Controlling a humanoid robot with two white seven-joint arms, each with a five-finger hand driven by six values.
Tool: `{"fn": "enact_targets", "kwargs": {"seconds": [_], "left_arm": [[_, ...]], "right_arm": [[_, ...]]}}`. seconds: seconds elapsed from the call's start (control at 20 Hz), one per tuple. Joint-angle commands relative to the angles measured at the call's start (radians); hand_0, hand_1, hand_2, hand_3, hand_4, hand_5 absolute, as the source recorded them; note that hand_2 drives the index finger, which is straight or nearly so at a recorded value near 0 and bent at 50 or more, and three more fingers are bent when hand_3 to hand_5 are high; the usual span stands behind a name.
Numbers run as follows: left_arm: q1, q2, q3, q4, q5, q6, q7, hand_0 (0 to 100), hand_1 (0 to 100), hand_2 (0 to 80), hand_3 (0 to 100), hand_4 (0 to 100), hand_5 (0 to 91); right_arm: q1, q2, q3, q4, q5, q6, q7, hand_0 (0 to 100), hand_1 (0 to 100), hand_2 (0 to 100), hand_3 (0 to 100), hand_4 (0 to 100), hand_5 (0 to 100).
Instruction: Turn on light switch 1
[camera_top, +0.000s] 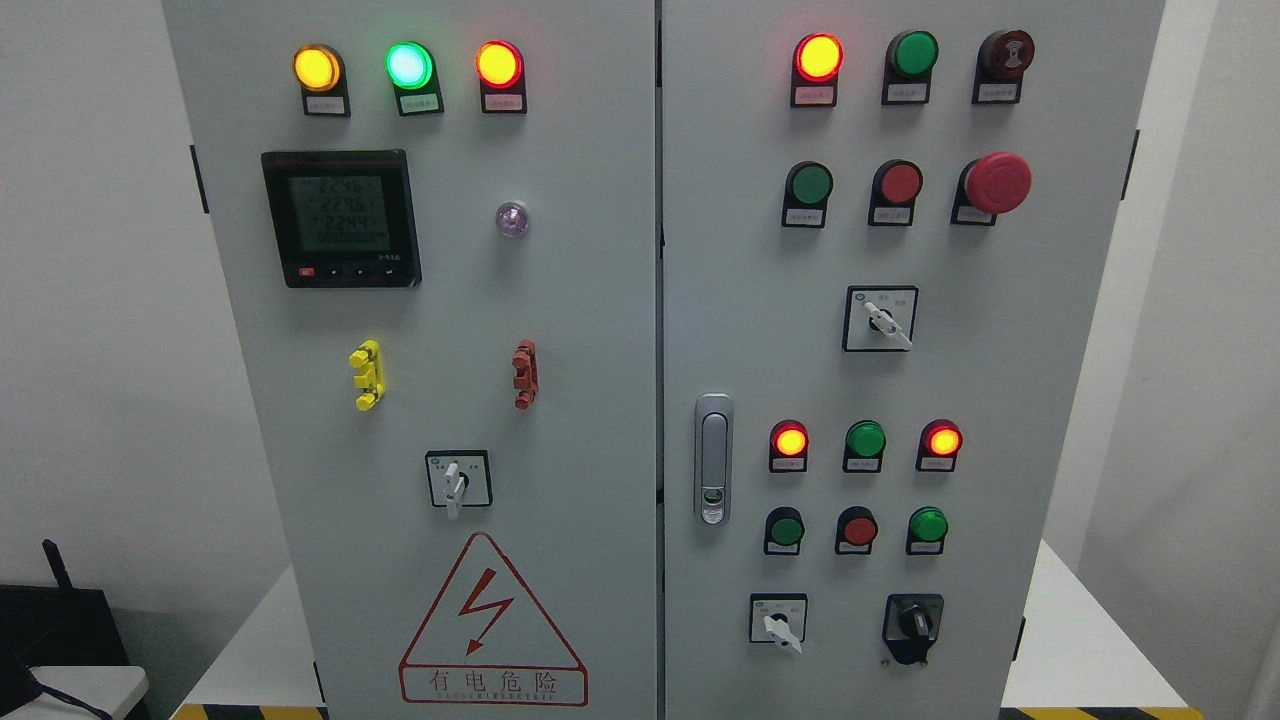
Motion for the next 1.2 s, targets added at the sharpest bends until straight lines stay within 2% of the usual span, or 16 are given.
{"fn": "enact_targets", "kwargs": {"seconds": [0.0, 0.15, 0.25, 0.45, 0.55, 0.7, 0.95, 1.05, 1.15], "left_arm": [[0.03, 0.008, 0.15, -0.232, -0.003, 0.0, -0.003, 43, 0, 0.0, 3, 8, 0.0], [0.033, 0.008, 0.17, -0.311, -0.007, 0.0, -0.004, 44, 0, 0.0, 5, 10, 0.0], [0.034, 0.008, 0.219, -0.409, -0.01, 0.003, -0.007, 44, 0, 0.0, 6, 11, 0.0], [0.034, 0.008, 0.285, -0.57, -0.05, 0.0, -0.01, 45, 0, 0.0, 10, 14, 0.0], [0.034, 0.011, 0.304, -0.656, -0.062, -0.002, -0.017, 45, 0, 2.5, 13, 17, 0.0], [0.042, 0.015, 0.338, -0.799, -0.072, -0.01, -0.073, 47, 0, 4.3, 17, 22, 0.0], [0.042, 0.015, 0.393, -1.029, -0.072, -0.011, -0.132, 48, 0, 7.4, 20, 26, 0.0], [0.04, 0.015, 0.405, -1.097, -0.072, -0.017, -0.138, 49, 0, 8.2, 22, 32, 0.0], [0.04, 0.015, 0.422, -1.163, -0.07, -0.03, -0.138, 50, 0, 12.0, 29, 38, 3.4]], "right_arm": [[0.0, 0.0, 0.0, 0.0, -0.017, -0.001, 0.0, 12, 39, 0, 0, 0, 0], [0.0, 0.0, 0.0, 0.0, -0.017, -0.001, 0.0, 12, 39, 0, 0, 0, 0], [0.0, 0.0, 0.0, 0.0, -0.017, -0.001, 0.0, 12, 39, 0, 0, 0, 0], [0.0, 0.0, 0.0, 0.0, -0.017, -0.001, 0.0, 12, 39, 0, 0, 0, 0], [0.0, 0.0, 0.0, 0.0, -0.017, -0.001, 0.0, 12, 39, 0, 0, 0, 0], [0.0, 0.0, 0.0, 0.0, -0.018, -0.001, 0.0, 12, 39, 0, 0, 0, 0], [0.0, 0.0, 0.0, 0.0, -0.017, -0.001, 0.0, 12, 39, 0, 0, 0, 0], [0.0, 0.0, 0.0, 0.0, -0.017, -0.001, 0.0, 12, 39, 0, 0, 0, 0], [0.0, 0.0, 0.0, 0.0, -0.017, -0.001, 0.0, 12, 39, 0, 0, 0, 0]]}}
